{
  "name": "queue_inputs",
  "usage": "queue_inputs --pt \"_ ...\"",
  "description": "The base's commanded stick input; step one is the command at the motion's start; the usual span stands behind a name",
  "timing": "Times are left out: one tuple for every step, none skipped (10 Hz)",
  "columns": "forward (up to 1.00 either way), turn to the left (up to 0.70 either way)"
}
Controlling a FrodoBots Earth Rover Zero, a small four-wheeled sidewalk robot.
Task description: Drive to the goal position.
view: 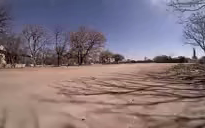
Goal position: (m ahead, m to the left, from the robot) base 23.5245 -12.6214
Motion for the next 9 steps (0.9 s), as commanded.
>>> queue_inputs --pt "1.0 0.0" --pt "1.0 0.0" --pt "1.0 0.0" --pt "1.0 0.0" --pt "1.0 0.0" --pt "1.0 0.0" --pt "1.0 0.0" --pt "1.0 0.0" --pt "1.0 0.0"
